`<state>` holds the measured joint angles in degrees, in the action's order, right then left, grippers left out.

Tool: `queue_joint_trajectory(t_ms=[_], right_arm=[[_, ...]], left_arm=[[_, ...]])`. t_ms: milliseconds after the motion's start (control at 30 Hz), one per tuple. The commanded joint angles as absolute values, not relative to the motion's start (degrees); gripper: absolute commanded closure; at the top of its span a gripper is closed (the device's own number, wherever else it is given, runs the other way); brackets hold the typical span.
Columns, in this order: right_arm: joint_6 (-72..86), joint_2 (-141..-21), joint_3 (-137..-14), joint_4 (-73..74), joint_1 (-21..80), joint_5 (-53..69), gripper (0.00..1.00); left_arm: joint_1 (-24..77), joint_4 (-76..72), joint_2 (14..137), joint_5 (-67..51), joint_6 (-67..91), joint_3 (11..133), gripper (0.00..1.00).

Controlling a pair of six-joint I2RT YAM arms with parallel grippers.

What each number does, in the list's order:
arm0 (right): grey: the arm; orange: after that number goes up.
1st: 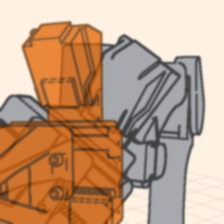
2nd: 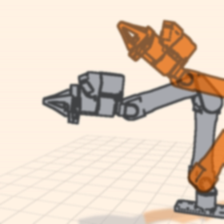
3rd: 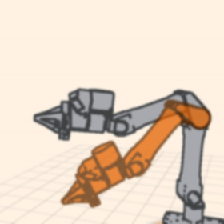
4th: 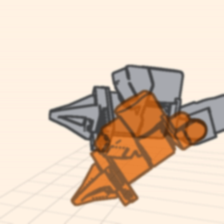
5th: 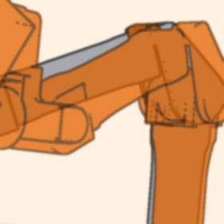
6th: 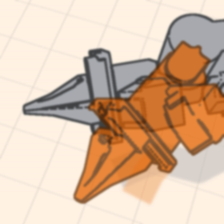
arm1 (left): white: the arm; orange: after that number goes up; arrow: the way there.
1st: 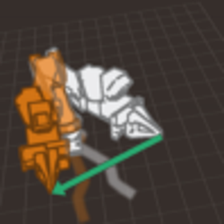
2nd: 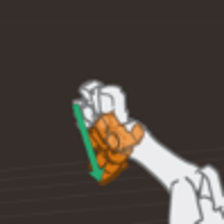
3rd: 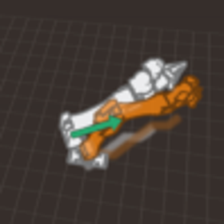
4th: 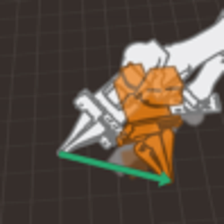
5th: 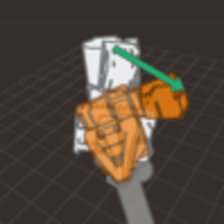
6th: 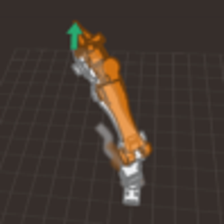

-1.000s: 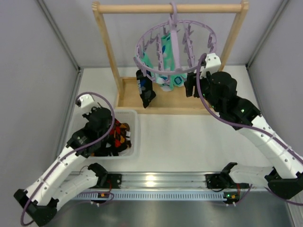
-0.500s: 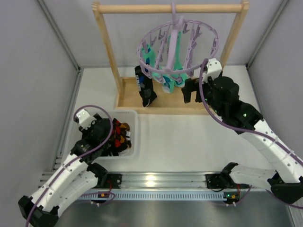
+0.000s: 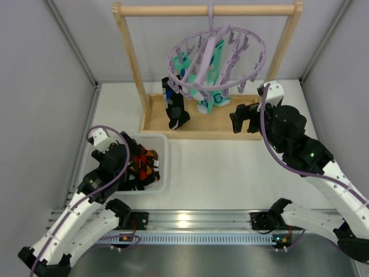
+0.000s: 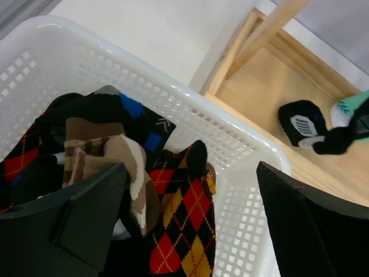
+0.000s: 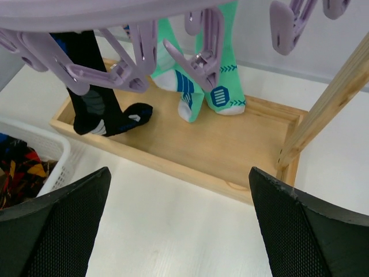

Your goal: Remove the socks clipped to the hanger

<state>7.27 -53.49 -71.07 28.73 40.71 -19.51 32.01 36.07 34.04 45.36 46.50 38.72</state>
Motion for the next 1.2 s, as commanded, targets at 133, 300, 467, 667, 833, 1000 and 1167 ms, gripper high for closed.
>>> queue_joint_trajectory(t_ms=[133,300,467,667,833,1000,1167], right_arm=[[7.03,-50.8,-70.14,28.74,39.73,-20.3,0.01],[6.5,-50.1,-70.14,28.83,39.73,-19.95,0.01],[6.24,-50.18,-69.87,28.92,39.73,-19.78,0.01],[6.68,-49.49,-69.08,28.56,39.81,-16.36,0.0],[5.89,-48.08,-67.77,27.95,39.73,-12.31,0.0],[5.01,-45.88,-66.45,27.25,39.73,-8.36,0.01],[4.57,-43.24,-65.04,25.58,39.73,-5.19,0.01]], left_arm=[[31.73,35.07,34.37,39.99,41.13,44.91,0.02],[31.73,34.89,33.22,41.57,42.54,45.26,0.02],[31.73,19.29,37.17,25.73,31.05,45.44,0.02],[31.38,-10.57,48.94,12.13,14.69,40.44,0.02],[22.34,-28.88,60.52,-5.68,13.62,35.78,0.02],[14.95,-43.83,74.42,-20.9,15.82,37.87,0.02],[14.85,-45.61,86.55,-30.84,18.71,45.78,0.05]])
